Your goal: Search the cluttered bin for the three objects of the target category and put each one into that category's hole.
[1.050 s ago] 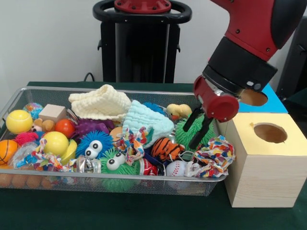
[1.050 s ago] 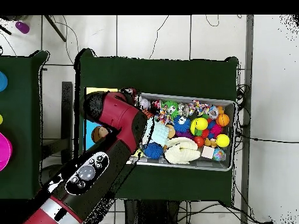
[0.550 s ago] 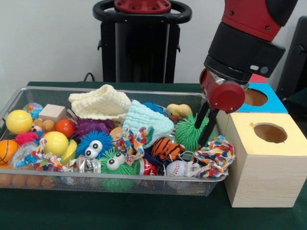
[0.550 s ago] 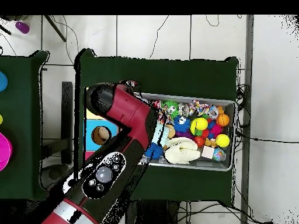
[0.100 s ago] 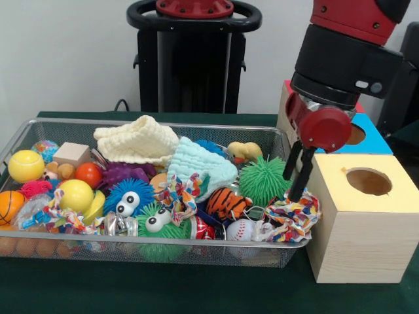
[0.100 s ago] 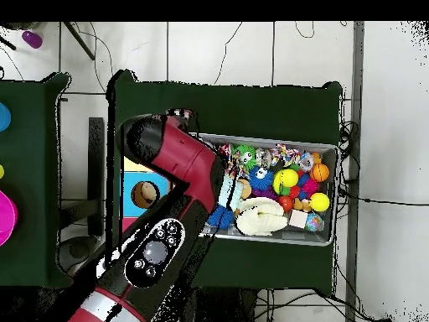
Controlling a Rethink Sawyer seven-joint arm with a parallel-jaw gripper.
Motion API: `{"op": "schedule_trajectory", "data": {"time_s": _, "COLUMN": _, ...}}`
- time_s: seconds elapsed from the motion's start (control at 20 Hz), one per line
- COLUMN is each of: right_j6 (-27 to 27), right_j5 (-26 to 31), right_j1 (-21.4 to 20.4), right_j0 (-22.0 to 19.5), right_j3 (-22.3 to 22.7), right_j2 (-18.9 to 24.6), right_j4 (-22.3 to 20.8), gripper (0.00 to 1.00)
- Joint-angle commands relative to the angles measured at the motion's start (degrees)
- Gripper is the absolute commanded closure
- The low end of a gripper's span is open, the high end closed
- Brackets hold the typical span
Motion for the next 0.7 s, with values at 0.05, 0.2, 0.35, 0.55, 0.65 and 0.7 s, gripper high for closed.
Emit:
{"op": "schedule_trajectory", "data": {"time_s": 0.05, "right_j6": 10.6, "right_j5": -8.0, "right_j1": -0.6, "right_j0": -1.8, "right_j3": 3.8, "right_j2": 11.7, "right_j4": 3.2, "gripper": 0.00}}
{"op": "schedule_trajectory", "data": {"time_s": 0.2, "right_j6": 9.0, "right_j5": -12.2, "right_j1": -1.2, "right_j0": -2.2, "right_j3": 5.4, "right_j2": 14.0, "right_j4": 3.0, "gripper": 0.00}}
{"op": "schedule_trajectory", "data": {"time_s": 0.35, "right_j6": 5.7, "right_j5": -17.9, "right_j1": -2.7, "right_j0": -3.5, "right_j3": 8.9, "right_j2": 18.4, "right_j4": 1.3, "gripper": 0.00}}
{"op": "schedule_trajectory", "data": {"time_s": 0.55, "right_j6": 3.6, "right_j5": -20.2, "right_j1": -3.4, "right_j0": -4.8, "right_j3": 12.0, "right_j2": 21.7, "right_j4": -1.2, "gripper": 0.00}}
{"op": "schedule_trajectory", "data": {"time_s": 0.65, "right_j6": 3.5, "right_j5": -19.6, "right_j1": -3.2, "right_j0": -5.0, "right_j3": 12.8, "right_j2": 22.1, "right_j4": -2.1, "gripper": 0.00}}
{"op": "schedule_trajectory", "data": {"time_s": 0.7, "right_j6": 4.0, "right_j5": -18.1, "right_j1": -2.8, "right_j0": -4.4, "right_j3": 12.8, "right_j2": 21.3, "right_j4": -2.4, "gripper": 0.00}}
